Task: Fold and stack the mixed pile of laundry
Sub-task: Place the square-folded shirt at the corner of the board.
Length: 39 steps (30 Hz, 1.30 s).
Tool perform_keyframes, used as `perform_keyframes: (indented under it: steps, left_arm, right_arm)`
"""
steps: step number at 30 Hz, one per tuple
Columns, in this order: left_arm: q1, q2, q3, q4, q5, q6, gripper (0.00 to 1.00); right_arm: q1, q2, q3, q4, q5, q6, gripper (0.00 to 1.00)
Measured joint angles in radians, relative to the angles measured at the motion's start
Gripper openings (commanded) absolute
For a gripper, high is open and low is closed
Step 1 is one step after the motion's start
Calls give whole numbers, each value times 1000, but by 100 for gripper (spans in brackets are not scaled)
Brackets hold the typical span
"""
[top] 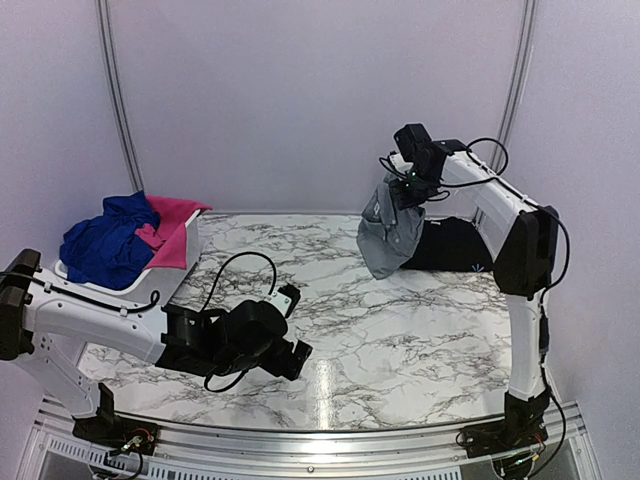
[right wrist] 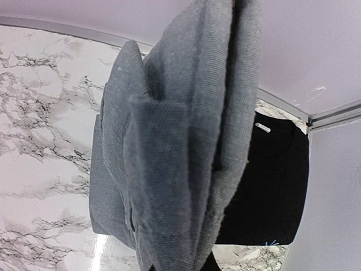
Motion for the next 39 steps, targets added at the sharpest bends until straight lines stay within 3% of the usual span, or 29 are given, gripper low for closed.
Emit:
perform_keyframes:
  steps: [19,39]
  left_arm:
    - [14,-8,-31,-2,4,23,99]
    - [36,-8,-30,-22,12,14,99]
  right_arm:
    - [-53,-17,93,-43,-28,58,0]
    - [-375,19,-40,94,-187,18,0]
